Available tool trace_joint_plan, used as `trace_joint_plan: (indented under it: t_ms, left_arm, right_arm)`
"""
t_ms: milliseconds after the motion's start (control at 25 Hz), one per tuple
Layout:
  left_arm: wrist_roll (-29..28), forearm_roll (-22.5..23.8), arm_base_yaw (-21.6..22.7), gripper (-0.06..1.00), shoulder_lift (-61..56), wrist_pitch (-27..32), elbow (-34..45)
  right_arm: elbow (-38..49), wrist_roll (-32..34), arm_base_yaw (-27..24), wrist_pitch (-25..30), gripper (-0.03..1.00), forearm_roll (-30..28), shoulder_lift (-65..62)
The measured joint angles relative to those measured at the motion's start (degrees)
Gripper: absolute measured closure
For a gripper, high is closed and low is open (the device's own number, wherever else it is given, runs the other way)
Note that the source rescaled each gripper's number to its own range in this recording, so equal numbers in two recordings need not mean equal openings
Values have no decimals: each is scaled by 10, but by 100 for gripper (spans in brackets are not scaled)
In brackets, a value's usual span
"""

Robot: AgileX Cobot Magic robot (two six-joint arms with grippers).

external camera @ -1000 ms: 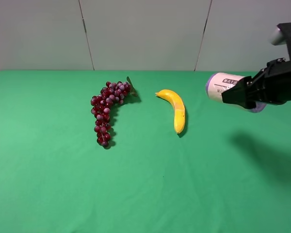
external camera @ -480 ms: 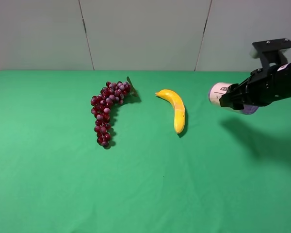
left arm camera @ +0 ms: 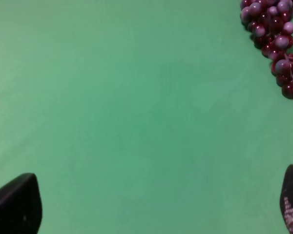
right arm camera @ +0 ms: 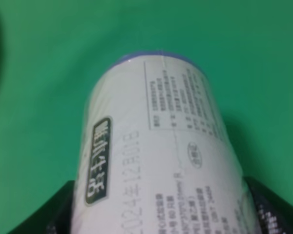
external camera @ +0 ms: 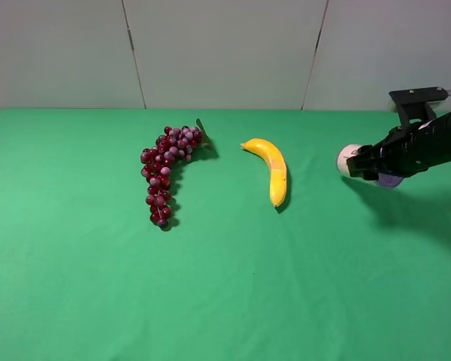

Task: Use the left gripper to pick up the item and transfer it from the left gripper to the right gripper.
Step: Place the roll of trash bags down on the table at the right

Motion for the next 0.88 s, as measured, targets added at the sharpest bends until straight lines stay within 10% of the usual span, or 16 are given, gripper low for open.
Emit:
trace_joint_plan:
  t_ms: [880]
  left_arm:
    - [0,0,0,0,0,0,0]
  right_arm:
    - [-3,0,0,0,96,0,68]
